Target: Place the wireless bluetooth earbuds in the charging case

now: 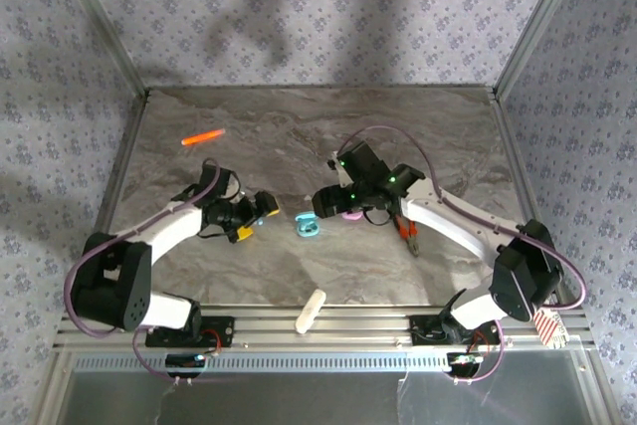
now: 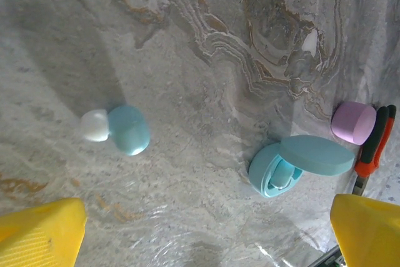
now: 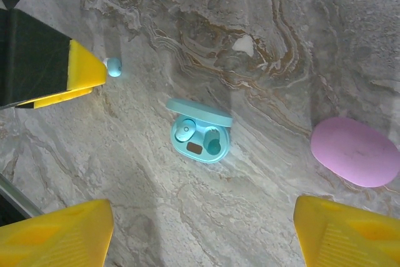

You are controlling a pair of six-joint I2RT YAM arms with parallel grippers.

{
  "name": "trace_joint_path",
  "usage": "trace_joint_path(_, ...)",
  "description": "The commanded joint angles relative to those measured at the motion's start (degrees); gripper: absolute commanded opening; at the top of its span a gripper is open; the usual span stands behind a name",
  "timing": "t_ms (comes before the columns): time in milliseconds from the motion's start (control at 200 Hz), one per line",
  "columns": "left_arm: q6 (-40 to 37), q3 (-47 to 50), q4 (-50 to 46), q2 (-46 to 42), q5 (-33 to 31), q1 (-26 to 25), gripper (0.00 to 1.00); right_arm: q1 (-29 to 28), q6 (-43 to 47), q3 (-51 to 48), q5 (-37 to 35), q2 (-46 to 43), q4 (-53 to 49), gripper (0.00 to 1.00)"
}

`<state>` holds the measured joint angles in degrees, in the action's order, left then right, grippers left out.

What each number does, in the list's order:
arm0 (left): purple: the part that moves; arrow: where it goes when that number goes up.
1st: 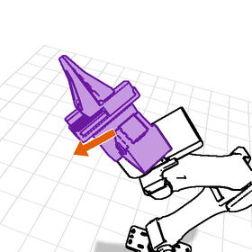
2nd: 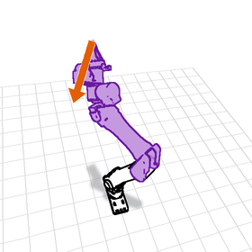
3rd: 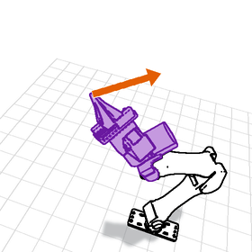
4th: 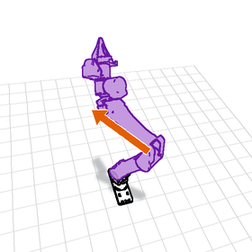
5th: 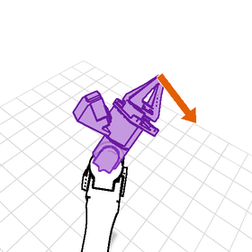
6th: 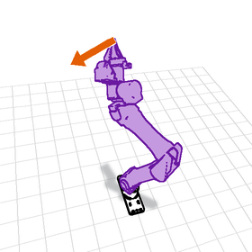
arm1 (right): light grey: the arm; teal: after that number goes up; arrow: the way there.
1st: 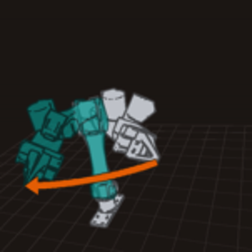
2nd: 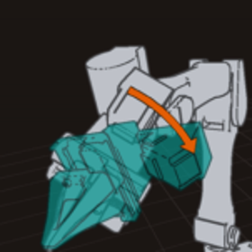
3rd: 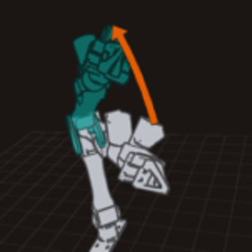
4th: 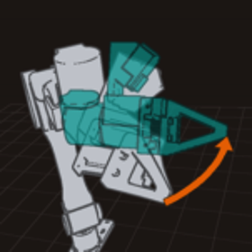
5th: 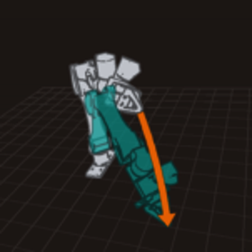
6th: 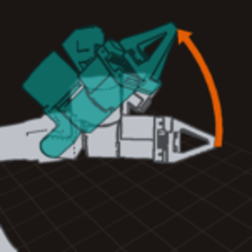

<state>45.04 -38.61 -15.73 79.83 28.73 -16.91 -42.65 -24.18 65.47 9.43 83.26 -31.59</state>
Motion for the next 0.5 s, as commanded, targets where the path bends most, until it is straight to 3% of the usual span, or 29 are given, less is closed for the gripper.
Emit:
trace_joint_path(0, -1.1, -3.5, 1.5, 2.8, -1.2, -1.4, 1.00, 1.0, -0.9, -1.8, -1.2, -3.1, -1.1, 0.78)
trace_joint_path(495, -1.4, -9.6, 2.0, 9.9, -3.2, -3.7, 1.00, 4.2, -2.4, -9.3, -1.3, -11.1, -0.5, 0.79)
